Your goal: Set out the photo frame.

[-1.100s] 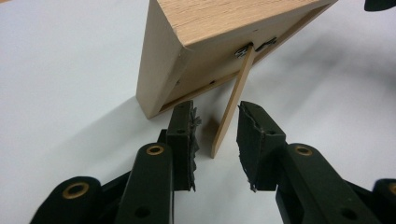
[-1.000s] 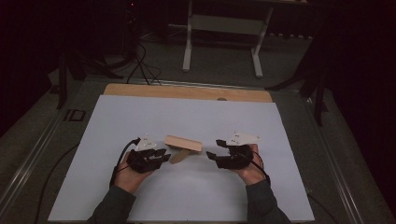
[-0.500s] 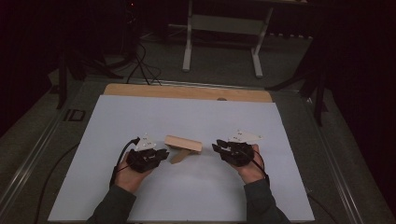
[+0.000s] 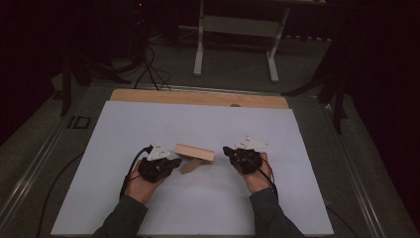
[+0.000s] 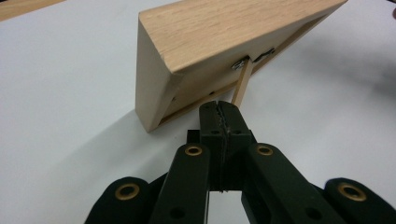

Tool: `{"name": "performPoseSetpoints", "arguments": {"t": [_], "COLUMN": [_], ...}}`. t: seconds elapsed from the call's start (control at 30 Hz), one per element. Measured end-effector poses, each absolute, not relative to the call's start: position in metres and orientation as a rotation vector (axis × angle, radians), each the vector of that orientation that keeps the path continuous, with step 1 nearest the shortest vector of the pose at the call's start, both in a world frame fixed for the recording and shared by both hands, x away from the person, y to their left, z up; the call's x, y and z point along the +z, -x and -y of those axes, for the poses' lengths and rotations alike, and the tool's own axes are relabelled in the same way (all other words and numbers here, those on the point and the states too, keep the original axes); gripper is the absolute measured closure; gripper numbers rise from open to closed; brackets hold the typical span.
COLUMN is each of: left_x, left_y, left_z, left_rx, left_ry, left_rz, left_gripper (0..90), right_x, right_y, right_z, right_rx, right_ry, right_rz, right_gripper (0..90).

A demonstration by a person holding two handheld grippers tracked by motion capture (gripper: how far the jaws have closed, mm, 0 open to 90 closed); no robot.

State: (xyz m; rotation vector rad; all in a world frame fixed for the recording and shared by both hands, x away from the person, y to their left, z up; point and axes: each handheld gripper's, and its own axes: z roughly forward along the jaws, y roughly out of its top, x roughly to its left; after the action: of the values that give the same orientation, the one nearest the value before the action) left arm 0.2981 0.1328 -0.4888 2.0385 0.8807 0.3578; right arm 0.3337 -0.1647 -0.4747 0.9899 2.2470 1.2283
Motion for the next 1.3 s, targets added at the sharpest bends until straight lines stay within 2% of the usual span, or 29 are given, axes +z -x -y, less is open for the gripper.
{"name": "performPoseSetpoints", "arguments": {"t": [0.57,1.3], "left_x": [-0.491,-0.489], "left_y": [-0.305,-0.313], "left_z": [-0.121,-0.114], "left_rx": [0.384,0.386], "left_ry": [-2.053,-2.068], "left_rz": [-0.882,-0.892], "left_gripper": [89.8,89.7], "right_x": [-0.479,-0.482], "right_y": [-0.345,-0.348], "right_z": [0.140,0.139], "right_rx": [1.281,1.307], "right_ry": [-0.984,-0.964], "right_rz": [-2.279,-2.315], "right_gripper": [89.8,89.8]}}
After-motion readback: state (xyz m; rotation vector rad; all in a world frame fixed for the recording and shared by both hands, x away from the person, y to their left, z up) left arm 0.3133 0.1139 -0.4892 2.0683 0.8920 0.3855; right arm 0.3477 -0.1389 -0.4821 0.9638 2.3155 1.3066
